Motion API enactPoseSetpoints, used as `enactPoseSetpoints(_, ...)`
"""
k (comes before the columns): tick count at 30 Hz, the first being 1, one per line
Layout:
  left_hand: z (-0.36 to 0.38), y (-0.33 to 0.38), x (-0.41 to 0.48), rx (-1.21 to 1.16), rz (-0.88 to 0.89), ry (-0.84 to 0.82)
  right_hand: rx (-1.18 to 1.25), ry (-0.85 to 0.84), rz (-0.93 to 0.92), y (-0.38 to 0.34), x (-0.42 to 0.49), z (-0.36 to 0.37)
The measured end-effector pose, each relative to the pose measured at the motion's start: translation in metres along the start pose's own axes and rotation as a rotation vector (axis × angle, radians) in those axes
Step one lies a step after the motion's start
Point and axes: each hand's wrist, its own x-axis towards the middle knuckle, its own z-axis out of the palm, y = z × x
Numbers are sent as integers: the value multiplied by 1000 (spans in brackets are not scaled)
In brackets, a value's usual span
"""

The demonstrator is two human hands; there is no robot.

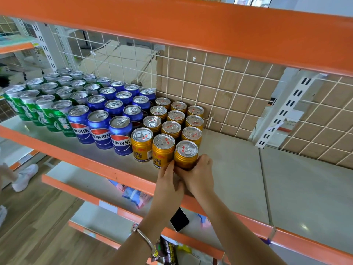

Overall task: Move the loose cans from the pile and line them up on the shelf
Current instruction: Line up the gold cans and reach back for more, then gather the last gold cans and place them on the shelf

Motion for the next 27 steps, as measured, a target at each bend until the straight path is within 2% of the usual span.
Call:
enactPoseSetpoints(2,0,0,-1,5,24,-12,-45,-27,20,-1,1,0)
enactPoseSetpoints(6,4,9,-20,-77,101,157,-5,-120,11,8,6,-8)
enactPoseSetpoints(8,7,14,-30,-138,140,159,67,-179,-2,14,7,-17)
enactPoseSetpoints(10,11,18,-33,-166,170,96,179,-228,12,22,7,-29)
enactPoseSetpoints(13,22,26,-22,-193,205,-22,298,-175,47,35,7,-53)
enactPoseSetpoints(16,36,40,-2,-251,73,-223,409,-111,108,49,2,-79)
enactPoseSetpoints(19,54,51,13,-271,-1,-339,508,-72,137,66,-5,-108)
enactPoseSetpoints(23,89,81,12,-248,-5,-512,556,-4,161,95,-16,-152)
enactPoseSetpoints(27,129,119,-1,-284,51,-590,592,107,197,122,-31,-202)
